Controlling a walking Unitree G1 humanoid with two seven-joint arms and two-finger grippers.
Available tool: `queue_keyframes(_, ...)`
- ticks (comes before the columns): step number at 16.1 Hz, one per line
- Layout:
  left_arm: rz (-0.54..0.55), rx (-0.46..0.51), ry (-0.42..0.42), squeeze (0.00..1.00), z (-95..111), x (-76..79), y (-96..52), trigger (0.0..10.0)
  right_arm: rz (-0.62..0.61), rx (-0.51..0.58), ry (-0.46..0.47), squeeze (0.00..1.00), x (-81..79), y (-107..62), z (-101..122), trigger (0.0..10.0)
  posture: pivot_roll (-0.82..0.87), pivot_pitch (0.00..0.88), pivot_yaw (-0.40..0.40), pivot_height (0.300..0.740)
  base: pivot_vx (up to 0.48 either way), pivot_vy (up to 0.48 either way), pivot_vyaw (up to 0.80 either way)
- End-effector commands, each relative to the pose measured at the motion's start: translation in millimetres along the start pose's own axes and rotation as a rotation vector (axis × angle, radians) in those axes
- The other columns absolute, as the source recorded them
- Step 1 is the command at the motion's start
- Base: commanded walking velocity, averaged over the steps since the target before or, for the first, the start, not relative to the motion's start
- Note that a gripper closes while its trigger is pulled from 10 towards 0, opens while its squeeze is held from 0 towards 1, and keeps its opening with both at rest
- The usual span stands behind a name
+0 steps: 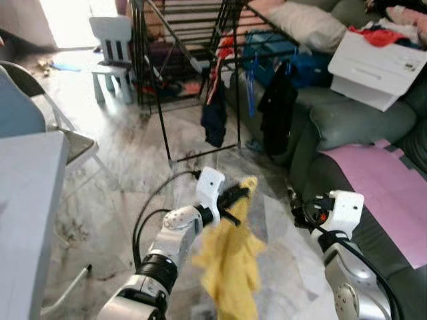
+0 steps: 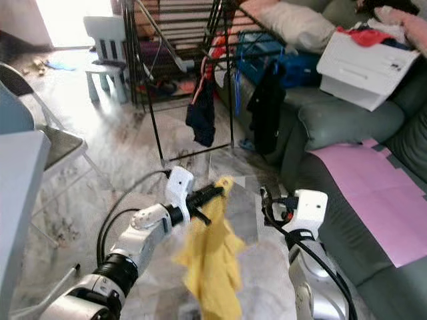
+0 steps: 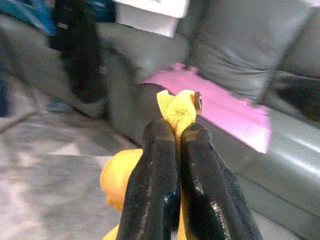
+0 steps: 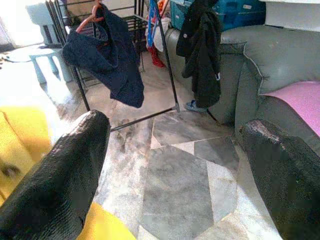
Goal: Hang hanger
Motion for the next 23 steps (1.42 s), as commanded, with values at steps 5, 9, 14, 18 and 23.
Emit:
queue_keyframes(5,0.319,0.004,0.221,0.0,11.5,-70.8,-24.6,10.0,0.032,-0.009,-0.025,0.0,-8.0,-7.9,-5.9,10.0,0.06,0.0,-0.08,0.74,0.0,0.0,0.0)
queue_keyframes(9,0.226,0.001,0.527,0.0,18.6,-78.3,-35.1,10.0,0.065,-0.07,-0.07,0.0,-7.5,-19.3,-20.5,10.0,0.06,0.0,-0.063,0.74,0.0,0.0,0.0)
queue_keyframes(14,0.095,0.061,0.461,0.0,20.1,-46.7,-21.6,10.0,0.063,-0.058,-0.064,0.0,-12.7,-20.8,-21.0,10.0,0.05,0.0,-0.05,0.74,0.0,0.0,0.0)
queue_keyframes(18,0.069,0.055,0.331,0.0,11.0,-39.8,-21.0,10.0,0.049,-0.065,-0.068,0.0,-9.8,-22.3,-22.9,10.0,0.04,0.0,-0.049,0.74,0.0,0.0,-0.66)
queue_keyframes(23,0.198,0.049,0.244,0.0,7.3,-53.7,-25.5,10.0,0.044,-0.041,-0.085,0.0,-9.4,-23.3,-15.9,10.0,0.04,0.0,-0.061,0.74,0.0,0.0,-0.09)
Point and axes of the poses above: a point about 5 cm out from each wrist's last joint towards the gripper, its own y axis pointing out of the wrist towards the gripper, its own z axis along the axis of the wrist's last joint, x = y × z, the point moved 6 cm from there along y, pointing out of the wrist towards the gripper, and after that the axes turned 13 degrees about y, right-handed, at the moved point
